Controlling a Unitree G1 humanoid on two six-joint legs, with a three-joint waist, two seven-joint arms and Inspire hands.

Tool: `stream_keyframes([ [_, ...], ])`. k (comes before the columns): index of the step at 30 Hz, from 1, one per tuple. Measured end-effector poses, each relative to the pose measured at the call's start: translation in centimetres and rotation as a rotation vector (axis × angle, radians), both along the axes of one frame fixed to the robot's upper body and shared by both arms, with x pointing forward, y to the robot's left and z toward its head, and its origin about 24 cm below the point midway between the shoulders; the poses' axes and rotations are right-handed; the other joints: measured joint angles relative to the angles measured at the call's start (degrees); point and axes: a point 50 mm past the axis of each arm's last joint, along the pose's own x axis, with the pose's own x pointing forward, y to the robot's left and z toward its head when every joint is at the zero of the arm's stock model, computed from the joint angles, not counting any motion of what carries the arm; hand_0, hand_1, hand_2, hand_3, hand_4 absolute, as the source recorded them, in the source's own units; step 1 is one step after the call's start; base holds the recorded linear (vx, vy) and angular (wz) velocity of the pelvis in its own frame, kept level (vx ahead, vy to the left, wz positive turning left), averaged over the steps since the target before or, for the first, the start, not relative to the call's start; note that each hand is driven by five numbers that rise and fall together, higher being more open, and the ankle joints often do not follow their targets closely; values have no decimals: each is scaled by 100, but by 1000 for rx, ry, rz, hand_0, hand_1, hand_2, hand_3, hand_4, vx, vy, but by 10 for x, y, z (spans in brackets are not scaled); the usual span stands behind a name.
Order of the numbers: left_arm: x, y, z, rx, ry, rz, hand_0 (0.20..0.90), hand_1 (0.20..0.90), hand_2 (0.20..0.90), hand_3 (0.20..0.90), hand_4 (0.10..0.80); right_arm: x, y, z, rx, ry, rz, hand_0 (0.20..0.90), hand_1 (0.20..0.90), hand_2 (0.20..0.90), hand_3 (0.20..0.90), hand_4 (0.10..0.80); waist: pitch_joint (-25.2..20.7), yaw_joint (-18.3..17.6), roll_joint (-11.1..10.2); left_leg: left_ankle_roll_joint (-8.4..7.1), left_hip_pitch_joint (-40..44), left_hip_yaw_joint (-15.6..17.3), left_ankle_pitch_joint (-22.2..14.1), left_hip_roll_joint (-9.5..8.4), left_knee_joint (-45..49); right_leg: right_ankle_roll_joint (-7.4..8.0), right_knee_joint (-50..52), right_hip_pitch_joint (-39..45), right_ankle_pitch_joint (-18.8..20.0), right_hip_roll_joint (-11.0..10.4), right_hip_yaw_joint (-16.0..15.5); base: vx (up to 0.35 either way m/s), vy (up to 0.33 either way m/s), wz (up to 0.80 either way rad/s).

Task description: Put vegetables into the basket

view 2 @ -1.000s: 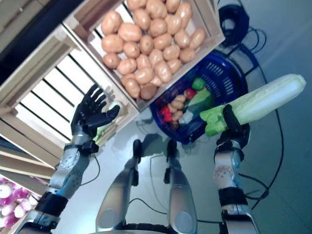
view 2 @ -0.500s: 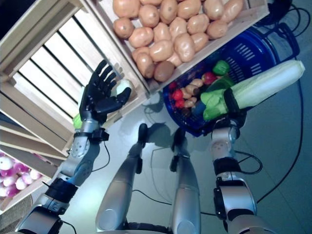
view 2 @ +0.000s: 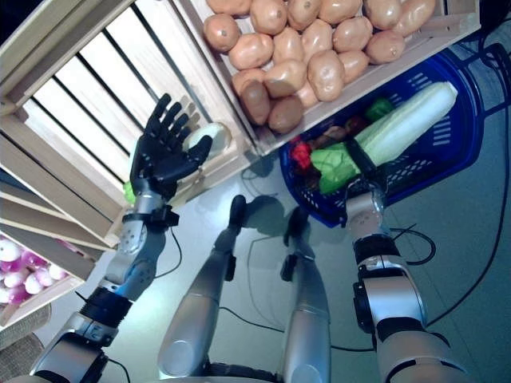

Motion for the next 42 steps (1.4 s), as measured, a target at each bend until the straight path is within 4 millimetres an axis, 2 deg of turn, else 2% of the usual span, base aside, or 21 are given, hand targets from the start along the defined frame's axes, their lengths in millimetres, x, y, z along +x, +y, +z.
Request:
stream_keyframes([
  [9, 1, 17, 14, 283, -75, 142, 900, 900, 900, 900, 800, -5, -10, -3, 8, 71, -66, 900, 900, 900, 900, 800, 0, -2, -1, 2, 25, -16, 55, -21, -70, 10, -7, 9, 0, -22, -14, 28, 17, 2],
  [12, -1, 32, 9, 378, -41, 217, 900, 900, 900, 900, 800, -10, -12, -3, -4, 37, -89, 900, 900, 900, 900, 800, 0, -6, 0, 8, 56, -11, 68, -13, -135, 19, -77, 39, 8, -2, -10, 23, 17, -1],
  [20, -14, 72, -22, 687, 146, 381, 900, 900, 900, 900, 800, -27, -17, -18, -13, 22, -103, 900, 900, 900, 900, 800, -2, 12, 3, 20, 142, 16, 103, -14, -274, 28, -96, 60, -13, -25, -5, 0, 0, 0],
  [24, -15, 80, -28, 772, 198, 433, 900, 900, 900, 900, 800, -30, -13, -28, -3, 45, -96, 900, 900, 900, 900, 800, -3, 17, 9, 9, 154, 17, 109, -15, -298, 30, -75, 53, -21, -32, -1, 0, 0, 0],
  [30, -4, 69, -17, 802, 178, 383, 900, 900, 900, 900, 800, -29, -1, -32, -25, 45, -59, 900, 900, 900, 900, 800, -3, -4, 22, -37, 145, 23, 172, 9, -429, 54, -62, -30, -39, -35, 14, 0, 0, 0],
  [35, 11, 38, -14, 878, 126, 288, 900, 900, 900, 900, 800, -25, 19, -37, -51, 51, 22, 900, 900, 900, 900, 800, -3, -61, 23, -8, 126, 58, 191, 9, -466, 28, -78, -72, -23, -26, 31, 6, 17, -3],
  [38, 20, 30, -12, 902, 110, 304, 900, 900, 900, 900, 800, -21, 32, -36, -57, 50, 62, 900, 900, 900, 900, 800, -3, -186, 22, -5, 124, 70, 189, 13, -468, 23, -88, -76, -29, -13, 36, 2, 8, -1],
  [42, 30, 17, -8, 938, 79, 323, 900, 900, 900, 900, 800, -16, 39, -31, -51, 24, 86, 900, 900, 900, 900, 800, -3, -276, 21, 0, 131, 156, 184, 49, -461, 22, -81, -96, -23, 26, 128, 11, 25, -7],
])
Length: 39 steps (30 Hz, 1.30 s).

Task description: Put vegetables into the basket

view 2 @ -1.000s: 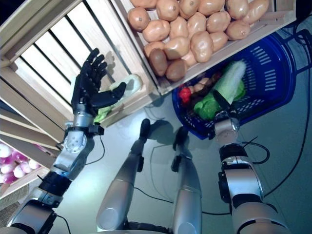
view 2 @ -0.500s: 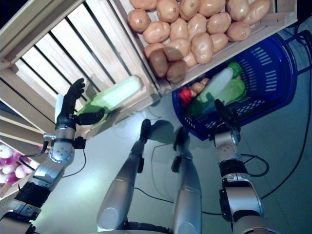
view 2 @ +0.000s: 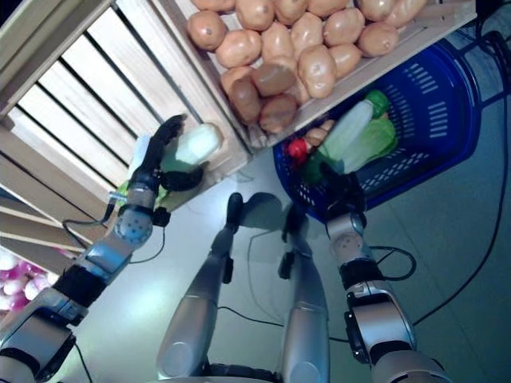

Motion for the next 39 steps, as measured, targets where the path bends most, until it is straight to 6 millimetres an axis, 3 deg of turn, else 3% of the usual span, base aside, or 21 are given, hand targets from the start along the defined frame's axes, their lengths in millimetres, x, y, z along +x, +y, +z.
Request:
stream_keyframes([
  [7, 8, -19, 10, -13, -44, -13, 900, 900, 900, 900, 800, 2, 8, -1, -15, 4, 28, 900, 900, 900, 900, 800, -1, -189, -6, -1, 18, 35, -2, 6, 24, 1, 12, 1, 6, 32, 47, 7, 7, -3],
  [22, 18, -35, 5, -108, -82, 220, 900, 900, 900, 900, 800, 3, 32, -5, -6, 8, 88, 900, 900, 900, 900, 800, 2, -398, -114, 46, 12, 150, -60, 1, 123, 43, 3, 1, 45, 50, 162, -1, -5, -2],
  [29, 18, -33, 4, -124, -102, 276, 900, 900, 900, 900, 800, 2, 40, -8, 13, 11, 104, 900, 900, 900, 900, 800, -2, -462, -261, 59, -5, 158, -71, -3, 166, 84, -4, 2, 45, 47, 177, 0, 0, 0],
  [39, 16, -34, -2, -105, -123, 367, 900, 900, 900, 900, 800, 2, 41, -7, 12, 6, 107, 900, 900, 900, 900, 800, -1, -552, -267, 83, -77, 146, -96, -43, 215, 120, -57, -10, 68, 44, 183, 1, -8, 0],
])
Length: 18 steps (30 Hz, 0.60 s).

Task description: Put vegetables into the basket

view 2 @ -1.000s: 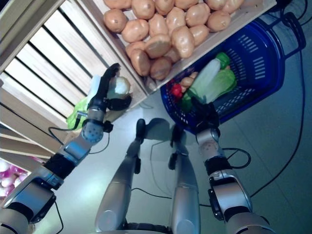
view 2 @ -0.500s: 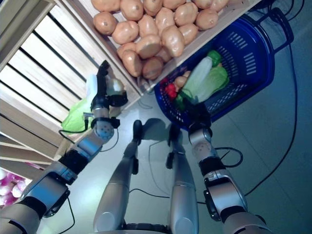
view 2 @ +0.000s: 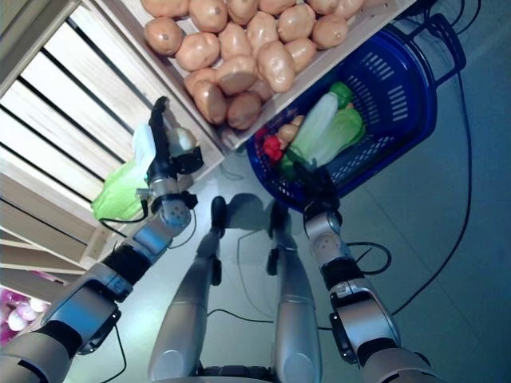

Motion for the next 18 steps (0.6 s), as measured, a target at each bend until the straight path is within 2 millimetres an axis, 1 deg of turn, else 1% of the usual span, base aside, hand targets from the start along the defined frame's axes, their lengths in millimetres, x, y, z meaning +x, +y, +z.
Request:
stream_keyframes([
  [4, -1, -1, -1, 2, -6, 11, 900, 900, 900, 900, 800, -1, -1, -1, 0, -2, -5, 900, 900, 900, 900, 800, 0, 5, 0, -2, -19, -9, -4, 5, 0, -24, -19, -6, 16, 4, -12, 0, 0, 0],
  [16, 0, 2, -4, 22, -2, 29, 900, 900, 900, 900, 800, 0, 0, 3, 2, -22, -7, 900, 900, 900, 900, 800, 0, 2, 0, -3, -22, -5, -5, 8, 1, -22, -17, -12, 14, 0, -9, 0, 0, 0],
  [17, 0, 2, -4, 24, -2, 30, 444, 444, 444, 444, 496, 0, 0, 3, 1, -23, -8, 900, 900, 900, 900, 800, 0, 2, 1, -4, -21, -5, -5, 8, 1, -22, -17, -12, 14, 0, -9, 0, 0, 0],
  [18, 0, 2, -4, 28, -3, 31, 300, 300, 300, 300, 400, 0, 0, 3, 1, -23, -8, 900, 900, 900, 900, 800, 0, 2, 1, -4, -22, -5, -5, 9, 1, -22, -17, -13, 14, 0, -9, 0, 0, 0],
])
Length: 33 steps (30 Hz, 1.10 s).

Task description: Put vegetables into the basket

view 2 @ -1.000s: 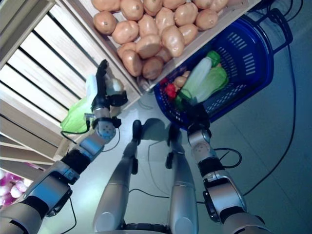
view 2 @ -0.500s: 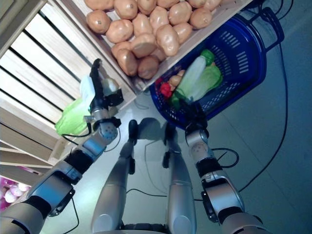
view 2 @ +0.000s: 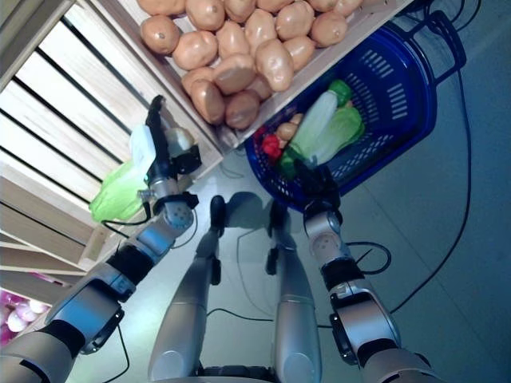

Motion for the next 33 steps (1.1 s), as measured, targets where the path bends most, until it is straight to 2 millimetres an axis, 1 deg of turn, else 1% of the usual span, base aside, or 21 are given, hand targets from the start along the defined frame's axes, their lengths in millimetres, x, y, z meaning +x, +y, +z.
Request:
stream_keyframes([
  [5, 1, 4, -2, 26, -2, 26, 300, 300, 300, 300, 400, 0, -2, 0, -3, 0, -3, 900, 900, 900, 900, 800, 0, -1, 0, -1, -8, 3, -1, 2, 0, -1, 0, -11, 0, 0, 3, 0, 0, 0],
  [8, 3, 16, -3, 48, 6, 65, 300, 300, 300, 300, 400, 0, -3, 0, -5, 0, -5, 900, 900, 900, 900, 800, 0, -7, 0, -2, -18, 6, -2, 2, 0, -8, 0, -26, 5, 2, 8, 0, 0, 0],
  [9, 3, 17, -3, 48, 7, 68, 300, 300, 300, 300, 400, 0, -3, 0, -7, 0, -7, 900, 900, 900, 900, 800, 0, -2, 0, -2, -25, 6, -2, 0, -1, -8, 0, -34, 5, 0, 8, 0, 0, 0],
  [16, 2, 19, -7, 38, 11, 69, 300, 300, 300, 300, 400, -1, -4, 0, -8, 1, -7, 900, 900, 900, 900, 800, 0, 11, 0, -2, -36, 5, -2, -2, -1, -10, 2, -46, 6, 1, 9, 0, 0, 0],
  [19, 1, 23, -12, 23, 36, 76, 300, 300, 300, 300, 400, -1, -4, -1, -8, 2, -8, 900, 900, 900, 900, 800, 0, 7, 0, -2, -36, 5, -1, 1, -6, -11, -1, -46, 7, 1, 8, 0, 0, 0],
  [25, 2, 24, -9, 7, 16, 63, 300, 300, 300, 300, 400, -2, -5, -2, -11, 6, -9, 900, 900, 900, 900, 800, 0, 7, 0, -2, -32, 4, -1, 11, -17, -13, -2, -44, 9, 0, 7, 0, 0, 0],
  [33, -7, 28, -12, -2, -8, 10, 300, 300, 300, 300, 400, -6, -7, -8, -47, 20, -10, 900, 900, 900, 900, 800, 0, 32, 0, -8, 32, -6, 3, 37, -43, -14, -7, 20, 8, -5, -16, 0, 0, 0],
])
